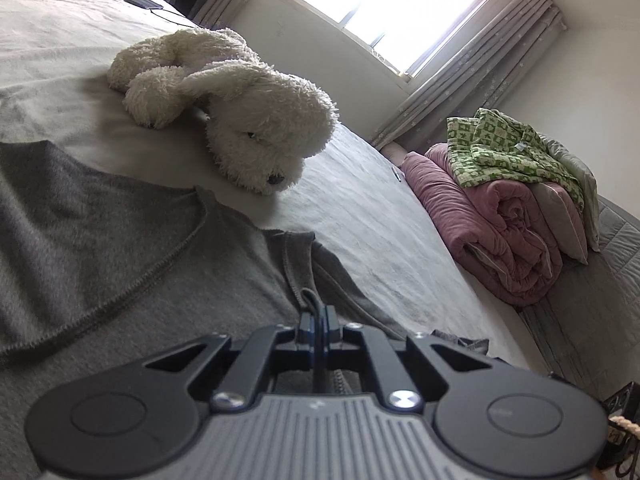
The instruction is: Fold clothes
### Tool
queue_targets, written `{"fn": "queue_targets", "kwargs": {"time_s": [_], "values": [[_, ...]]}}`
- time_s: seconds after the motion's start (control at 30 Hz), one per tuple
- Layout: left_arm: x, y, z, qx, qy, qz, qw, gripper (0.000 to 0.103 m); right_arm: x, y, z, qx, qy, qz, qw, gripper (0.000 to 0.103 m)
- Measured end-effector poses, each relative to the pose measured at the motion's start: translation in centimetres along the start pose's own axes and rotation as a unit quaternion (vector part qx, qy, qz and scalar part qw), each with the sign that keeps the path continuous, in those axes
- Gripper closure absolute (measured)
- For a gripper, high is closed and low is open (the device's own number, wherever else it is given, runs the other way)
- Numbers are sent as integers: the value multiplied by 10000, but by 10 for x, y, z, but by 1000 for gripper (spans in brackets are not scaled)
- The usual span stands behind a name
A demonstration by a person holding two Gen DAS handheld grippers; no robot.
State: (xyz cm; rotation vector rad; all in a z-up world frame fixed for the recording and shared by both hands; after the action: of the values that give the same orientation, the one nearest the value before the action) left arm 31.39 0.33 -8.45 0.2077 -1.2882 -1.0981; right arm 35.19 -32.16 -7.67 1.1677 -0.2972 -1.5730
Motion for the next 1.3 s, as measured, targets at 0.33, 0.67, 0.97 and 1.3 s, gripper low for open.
{"fn": "queue_targets", "kwargs": {"time_s": [0.33,0.67,0.97,1.3], "values": [[-1,7,8,176,-172,150,9996,100,-21,7,-19,31,-49,186,9998,55],[0,3,3,73,-111,24,9999,100,-29,11,-25,65,-17,104,9999,54],[2,1,-2,-10,-123,-109,9999,100,-24,6,-31,155,-735,549,9957,99],[-6,-8,-35,-364,181,-120,9991,100,14,0,-34,39,-964,235,9951,100]]}}
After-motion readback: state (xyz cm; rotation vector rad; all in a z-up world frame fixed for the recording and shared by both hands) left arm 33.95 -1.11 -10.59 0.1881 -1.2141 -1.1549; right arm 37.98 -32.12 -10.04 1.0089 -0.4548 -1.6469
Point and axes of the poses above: each gripper's, at about its wrist camera, not at the fingertips, and z roughly against the way its jaws point, x to its right, y to its top, the point moved 5 cm from there along -z, roughly the way its jaws point, and after that the axes turned 7 degrees about -y, right-handed, at the moved point
